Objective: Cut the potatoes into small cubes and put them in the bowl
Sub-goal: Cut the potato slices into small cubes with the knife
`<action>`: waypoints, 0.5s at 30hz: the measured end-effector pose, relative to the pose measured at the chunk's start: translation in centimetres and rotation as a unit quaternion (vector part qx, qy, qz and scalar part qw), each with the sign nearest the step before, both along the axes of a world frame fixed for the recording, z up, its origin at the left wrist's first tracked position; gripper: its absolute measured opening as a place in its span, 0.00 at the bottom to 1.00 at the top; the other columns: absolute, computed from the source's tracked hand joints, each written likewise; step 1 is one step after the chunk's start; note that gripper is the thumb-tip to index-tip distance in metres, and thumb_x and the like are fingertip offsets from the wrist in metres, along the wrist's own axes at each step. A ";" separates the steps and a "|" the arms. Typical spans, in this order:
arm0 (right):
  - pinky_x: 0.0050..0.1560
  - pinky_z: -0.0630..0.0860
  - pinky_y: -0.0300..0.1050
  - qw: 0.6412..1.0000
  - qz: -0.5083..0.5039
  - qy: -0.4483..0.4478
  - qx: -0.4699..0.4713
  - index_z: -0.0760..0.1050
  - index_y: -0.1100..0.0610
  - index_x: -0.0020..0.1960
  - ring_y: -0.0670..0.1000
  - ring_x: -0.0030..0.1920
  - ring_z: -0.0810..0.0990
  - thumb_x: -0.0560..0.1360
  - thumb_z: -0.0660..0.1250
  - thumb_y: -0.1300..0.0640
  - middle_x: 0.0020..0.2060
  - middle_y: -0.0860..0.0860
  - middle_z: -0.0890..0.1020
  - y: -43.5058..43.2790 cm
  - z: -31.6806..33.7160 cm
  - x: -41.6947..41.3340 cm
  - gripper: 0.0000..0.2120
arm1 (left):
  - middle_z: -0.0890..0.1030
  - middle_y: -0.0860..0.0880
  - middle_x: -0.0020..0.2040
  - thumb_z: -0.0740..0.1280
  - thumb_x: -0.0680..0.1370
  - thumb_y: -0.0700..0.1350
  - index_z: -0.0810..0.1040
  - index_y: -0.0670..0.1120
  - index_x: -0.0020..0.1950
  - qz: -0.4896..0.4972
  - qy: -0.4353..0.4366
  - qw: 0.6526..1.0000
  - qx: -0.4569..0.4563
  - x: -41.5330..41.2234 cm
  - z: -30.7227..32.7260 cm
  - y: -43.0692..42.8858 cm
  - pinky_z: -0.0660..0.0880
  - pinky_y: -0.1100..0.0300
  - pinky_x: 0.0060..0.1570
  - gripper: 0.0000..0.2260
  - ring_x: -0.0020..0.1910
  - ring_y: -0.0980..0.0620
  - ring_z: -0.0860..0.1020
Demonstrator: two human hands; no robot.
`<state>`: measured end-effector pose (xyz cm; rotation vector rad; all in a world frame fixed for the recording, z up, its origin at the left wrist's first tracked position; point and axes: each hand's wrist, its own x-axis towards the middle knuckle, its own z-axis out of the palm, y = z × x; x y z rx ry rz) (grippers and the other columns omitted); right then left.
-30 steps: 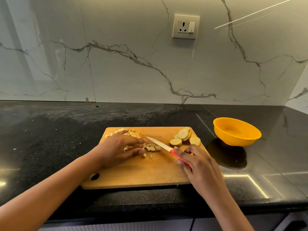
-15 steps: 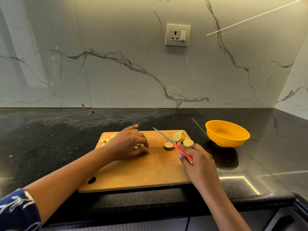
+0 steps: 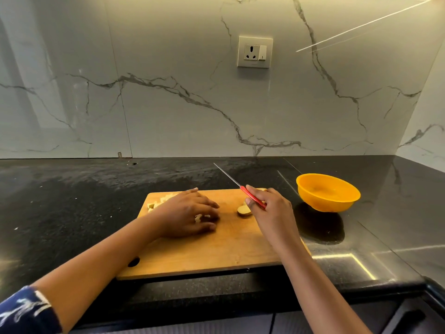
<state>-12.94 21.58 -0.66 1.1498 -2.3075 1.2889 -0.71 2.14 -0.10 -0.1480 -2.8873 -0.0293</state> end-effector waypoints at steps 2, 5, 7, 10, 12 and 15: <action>0.51 0.76 0.44 1.000 0.005 -0.012 -0.002 0.72 0.50 0.68 0.47 0.52 0.76 0.78 0.65 0.52 0.50 0.48 0.78 -0.8 0.1 -0.2 0.19 | 0.78 0.56 0.62 0.58 0.79 0.58 0.78 0.54 0.60 0.014 0.014 0.999 -0.034 -0.8 0.1 -0.5 0.48 0.53 0.75 0.16 0.63 0.59 0.73; 0.52 0.76 0.43 1.000 0.002 -0.017 0.002 0.73 0.50 0.67 0.48 0.54 0.76 0.77 0.65 0.52 0.52 0.49 0.78 -0.9 -0.3 -0.4 0.18 | 0.81 0.55 0.58 0.62 0.80 0.53 0.81 0.51 0.57 0.055 0.053 0.995 -0.062 -0.9 0.1 -2.1 0.44 0.52 0.75 0.12 0.59 0.57 0.77; 0.52 0.76 0.43 1.000 -0.003 -0.020 -0.001 0.73 0.50 0.67 0.47 0.53 0.76 0.77 0.66 0.53 0.51 0.48 0.78 -0.5 -0.4 -0.4 0.18 | 0.82 0.54 0.55 0.65 0.78 0.52 0.82 0.50 0.53 0.075 0.104 0.991 -0.038 -0.7 -0.2 -2.9 0.46 0.50 0.74 0.10 0.55 0.56 0.80; 0.52 0.77 0.44 1.000 -0.009 -0.018 -0.002 0.73 0.50 0.67 0.46 0.51 0.76 0.77 0.66 0.53 0.50 0.47 0.77 -0.1 -0.6 -0.6 0.18 | 0.84 0.51 0.49 0.69 0.76 0.47 0.83 0.49 0.50 0.117 0.172 0.978 0.024 -0.4 0.3 -3.3 0.51 0.49 0.73 0.06 0.47 0.55 0.82; 0.52 0.76 0.44 1.000 -0.011 -0.018 0.002 0.73 0.50 0.67 0.46 0.51 0.75 0.77 0.66 0.53 0.50 0.48 0.77 0.0 -0.6 -0.5 0.18 | 0.84 0.52 0.46 0.71 0.75 0.45 0.83 0.48 0.49 0.148 0.182 0.968 0.092 0.1 0.6 -3.7 0.51 0.48 0.74 0.05 0.42 0.58 0.80; 0.53 0.76 0.44 1.000 -0.011 -0.019 0.007 0.73 0.49 0.67 0.46 0.52 0.75 0.77 0.66 0.52 0.50 0.47 0.77 0.1 -0.7 -0.4 0.18 | 0.83 0.55 0.45 0.72 0.73 0.43 0.82 0.48 0.50 0.145 0.185 0.960 0.155 0.9 0.7 -4.0 0.53 0.45 0.74 0.06 0.41 0.64 0.78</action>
